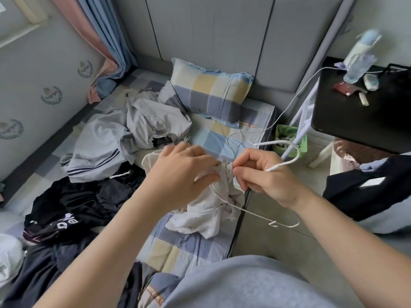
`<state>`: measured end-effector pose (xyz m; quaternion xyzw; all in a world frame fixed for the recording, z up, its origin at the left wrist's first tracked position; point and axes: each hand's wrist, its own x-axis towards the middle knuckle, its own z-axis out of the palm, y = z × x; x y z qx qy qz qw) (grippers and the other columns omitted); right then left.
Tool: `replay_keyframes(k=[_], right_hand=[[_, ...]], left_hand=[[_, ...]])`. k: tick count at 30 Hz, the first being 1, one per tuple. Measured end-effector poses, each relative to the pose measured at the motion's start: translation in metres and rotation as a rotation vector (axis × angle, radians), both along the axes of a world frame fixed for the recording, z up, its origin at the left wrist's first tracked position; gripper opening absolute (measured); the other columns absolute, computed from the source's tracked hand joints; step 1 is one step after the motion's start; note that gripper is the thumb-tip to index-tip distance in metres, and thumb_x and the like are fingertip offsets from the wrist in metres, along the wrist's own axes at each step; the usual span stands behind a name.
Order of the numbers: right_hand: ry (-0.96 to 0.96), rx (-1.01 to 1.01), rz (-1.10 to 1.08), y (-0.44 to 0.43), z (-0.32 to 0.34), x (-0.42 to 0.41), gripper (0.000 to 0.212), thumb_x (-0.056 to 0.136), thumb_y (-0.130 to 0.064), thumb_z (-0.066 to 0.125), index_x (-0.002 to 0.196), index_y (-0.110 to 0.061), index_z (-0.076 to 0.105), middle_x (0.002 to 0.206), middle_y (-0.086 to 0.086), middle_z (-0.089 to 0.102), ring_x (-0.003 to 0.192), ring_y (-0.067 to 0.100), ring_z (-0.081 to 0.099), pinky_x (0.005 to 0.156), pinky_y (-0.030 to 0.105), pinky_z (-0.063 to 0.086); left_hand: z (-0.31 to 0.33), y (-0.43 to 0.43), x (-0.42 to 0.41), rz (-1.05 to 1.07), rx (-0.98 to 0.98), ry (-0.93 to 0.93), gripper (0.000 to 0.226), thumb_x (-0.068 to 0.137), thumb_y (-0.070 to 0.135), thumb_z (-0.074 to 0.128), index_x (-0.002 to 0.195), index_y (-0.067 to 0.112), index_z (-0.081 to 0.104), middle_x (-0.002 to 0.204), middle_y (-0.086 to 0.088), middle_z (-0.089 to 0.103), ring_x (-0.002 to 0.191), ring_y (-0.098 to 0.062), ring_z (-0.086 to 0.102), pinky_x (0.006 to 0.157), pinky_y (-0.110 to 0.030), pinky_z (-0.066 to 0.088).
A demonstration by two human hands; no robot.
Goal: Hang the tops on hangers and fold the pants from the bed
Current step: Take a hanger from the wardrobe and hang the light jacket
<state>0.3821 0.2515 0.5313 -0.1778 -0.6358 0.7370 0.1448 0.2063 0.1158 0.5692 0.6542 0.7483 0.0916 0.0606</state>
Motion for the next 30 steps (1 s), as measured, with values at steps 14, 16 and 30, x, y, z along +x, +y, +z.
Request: replay_keyframes(k=[14,16,30], right_hand=[[-0.192,0.268,-0.208,0.034,-0.01,0.06,0.013,0.086,-0.009,0.07,0.086,0.004,0.07,0.066,0.008,0.066,0.048,0.001,0.05,0.051,0.009,0.037],[-0.224,0.324,-0.169,0.028,-0.015,0.052,0.007,0.09,-0.007,0.069,0.086,-0.002,0.072,0.065,0.002,0.067,0.056,0.001,0.054,0.059,0.01,0.041],[-0.099,0.853,-0.337,-0.017,-0.041,0.025,0.029,0.092,-0.009,0.067,0.12,-0.01,0.066,0.116,-0.002,0.067,0.112,0.01,0.061,0.097,0.032,0.05]], left_hand=[[-0.018,-0.016,-0.007,0.08,0.209,-0.342,0.027,0.096,0.037,0.049,0.087,0.021,0.07,0.072,0.014,0.061,0.067,-0.018,0.059,0.06,-0.042,0.052],[-0.018,-0.01,0.004,0.084,0.213,-0.321,0.022,0.096,0.033,0.049,0.079,0.025,0.06,0.064,0.013,0.052,0.061,-0.018,0.051,0.056,-0.041,0.048],[-0.032,0.002,0.02,0.353,0.405,-0.622,0.031,0.098,0.016,0.057,0.068,0.023,0.055,0.055,0.012,0.044,0.051,-0.006,0.037,0.049,-0.019,0.028]])
